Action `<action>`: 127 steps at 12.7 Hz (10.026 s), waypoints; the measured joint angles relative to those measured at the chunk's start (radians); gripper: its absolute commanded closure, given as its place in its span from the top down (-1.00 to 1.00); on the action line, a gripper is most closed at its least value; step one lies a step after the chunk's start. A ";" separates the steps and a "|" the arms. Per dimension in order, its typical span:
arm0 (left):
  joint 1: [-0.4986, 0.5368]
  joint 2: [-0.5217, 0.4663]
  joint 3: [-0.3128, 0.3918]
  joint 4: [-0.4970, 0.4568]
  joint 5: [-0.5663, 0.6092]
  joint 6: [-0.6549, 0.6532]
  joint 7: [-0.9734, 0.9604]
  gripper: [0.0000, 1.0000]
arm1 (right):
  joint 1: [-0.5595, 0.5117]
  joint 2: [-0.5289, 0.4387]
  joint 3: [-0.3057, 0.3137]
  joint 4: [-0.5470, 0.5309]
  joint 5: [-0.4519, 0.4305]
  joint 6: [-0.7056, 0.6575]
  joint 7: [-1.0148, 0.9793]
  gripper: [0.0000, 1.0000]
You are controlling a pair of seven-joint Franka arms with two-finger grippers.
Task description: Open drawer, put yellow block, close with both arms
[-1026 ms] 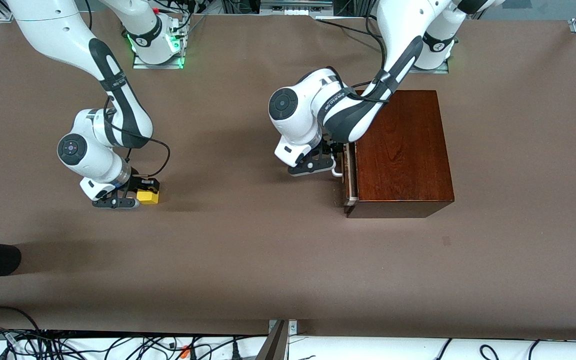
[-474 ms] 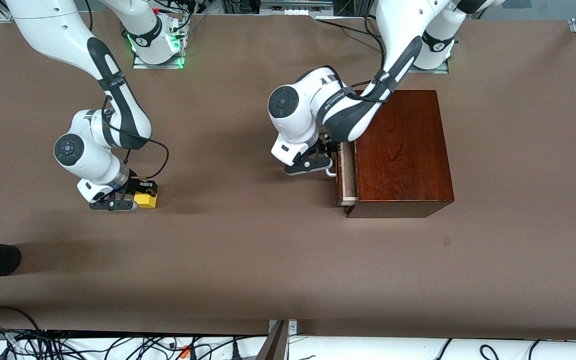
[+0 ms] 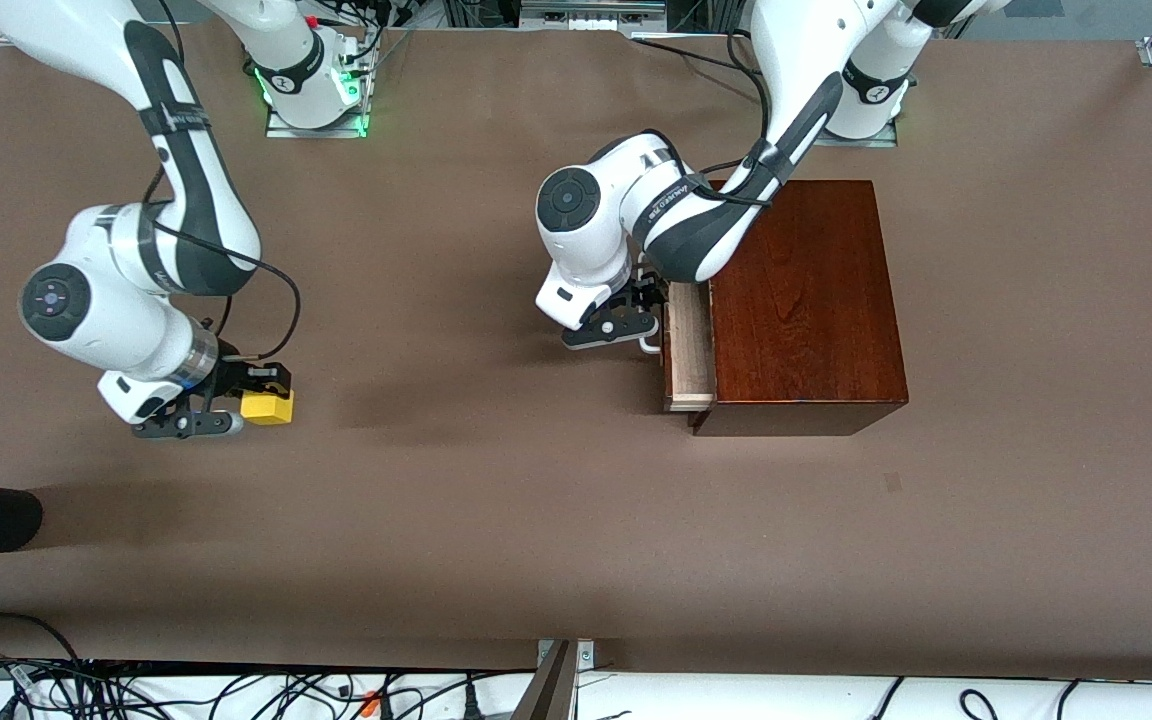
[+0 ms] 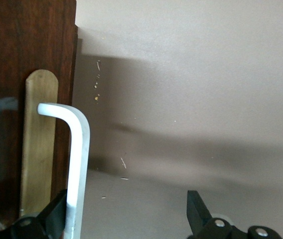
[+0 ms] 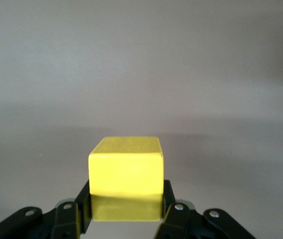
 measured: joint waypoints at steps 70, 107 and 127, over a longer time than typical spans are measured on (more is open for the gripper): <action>0.455 -0.697 0.346 -0.207 -0.290 -0.339 1.028 1.00 | 0.742 0.463 0.231 0.689 -0.437 -0.069 -0.437 -0.32; 0.300 -0.622 0.247 -0.209 -0.403 -0.410 1.111 1.00 | 0.356 -0.096 -0.206 0.577 -0.006 -0.611 -0.288 1.00; -0.137 -0.034 0.185 -0.010 -0.323 0.030 1.856 1.00 | -0.049 -0.363 0.032 0.149 -0.054 -0.511 -0.129 1.00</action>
